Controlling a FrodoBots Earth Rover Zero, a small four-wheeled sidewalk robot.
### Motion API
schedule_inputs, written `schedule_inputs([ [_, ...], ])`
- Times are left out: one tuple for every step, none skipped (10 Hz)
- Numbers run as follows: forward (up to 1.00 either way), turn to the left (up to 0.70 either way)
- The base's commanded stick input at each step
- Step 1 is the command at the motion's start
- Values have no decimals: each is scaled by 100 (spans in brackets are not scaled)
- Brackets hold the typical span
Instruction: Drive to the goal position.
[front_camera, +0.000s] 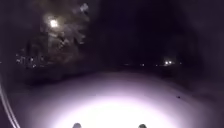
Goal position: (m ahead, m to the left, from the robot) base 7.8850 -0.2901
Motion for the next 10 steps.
schedule_inputs([
  [50,0],
  [50,0],
  [50,0],
  [50,0],
  [50,0],
  [50,0],
  [50,0],
  [50,0],
  [50,0],
  [50,0],
])
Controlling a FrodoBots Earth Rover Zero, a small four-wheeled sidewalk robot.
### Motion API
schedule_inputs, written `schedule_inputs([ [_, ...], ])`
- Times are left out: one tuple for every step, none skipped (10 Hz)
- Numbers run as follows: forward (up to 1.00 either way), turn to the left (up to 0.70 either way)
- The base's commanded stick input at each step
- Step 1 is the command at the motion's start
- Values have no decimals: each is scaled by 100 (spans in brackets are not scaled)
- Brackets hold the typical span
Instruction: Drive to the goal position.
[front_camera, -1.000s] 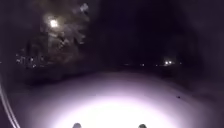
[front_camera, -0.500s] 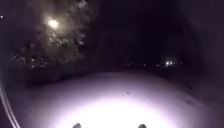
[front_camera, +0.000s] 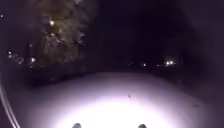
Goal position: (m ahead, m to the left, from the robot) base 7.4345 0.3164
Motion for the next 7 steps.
schedule_inputs([
  [50,0],
  [50,0],
  [50,0],
  [50,0],
  [50,0],
  [50,0],
  [50,0],
])
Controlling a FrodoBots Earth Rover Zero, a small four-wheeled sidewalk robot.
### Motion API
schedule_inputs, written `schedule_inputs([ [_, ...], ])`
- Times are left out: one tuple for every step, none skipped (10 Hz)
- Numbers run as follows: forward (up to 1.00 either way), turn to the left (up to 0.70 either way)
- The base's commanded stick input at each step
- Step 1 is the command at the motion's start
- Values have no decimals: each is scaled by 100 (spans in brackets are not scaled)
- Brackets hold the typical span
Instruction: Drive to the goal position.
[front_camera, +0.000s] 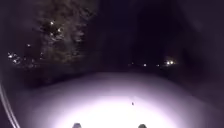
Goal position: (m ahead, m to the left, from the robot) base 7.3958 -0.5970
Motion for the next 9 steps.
schedule_inputs([
  [50,0],
  [50,0],
  [50,0],
  [50,0],
  [50,0],
  [50,0],
  [50,0],
  [50,0],
  [50,0],
])
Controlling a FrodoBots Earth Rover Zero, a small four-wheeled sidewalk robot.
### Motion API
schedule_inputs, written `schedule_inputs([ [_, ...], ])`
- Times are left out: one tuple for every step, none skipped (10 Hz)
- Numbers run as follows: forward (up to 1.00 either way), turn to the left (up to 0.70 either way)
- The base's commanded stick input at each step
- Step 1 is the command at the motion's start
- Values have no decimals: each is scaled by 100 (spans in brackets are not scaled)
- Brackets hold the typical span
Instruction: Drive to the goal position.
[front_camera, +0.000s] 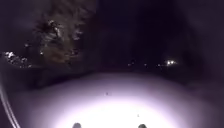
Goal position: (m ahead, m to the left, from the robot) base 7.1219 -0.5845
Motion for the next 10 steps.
schedule_inputs([
  [50,0],
  [50,0],
  [50,0],
  [50,0],
  [50,0],
  [50,0],
  [50,0],
  [50,0],
  [50,0],
  [50,0],
])
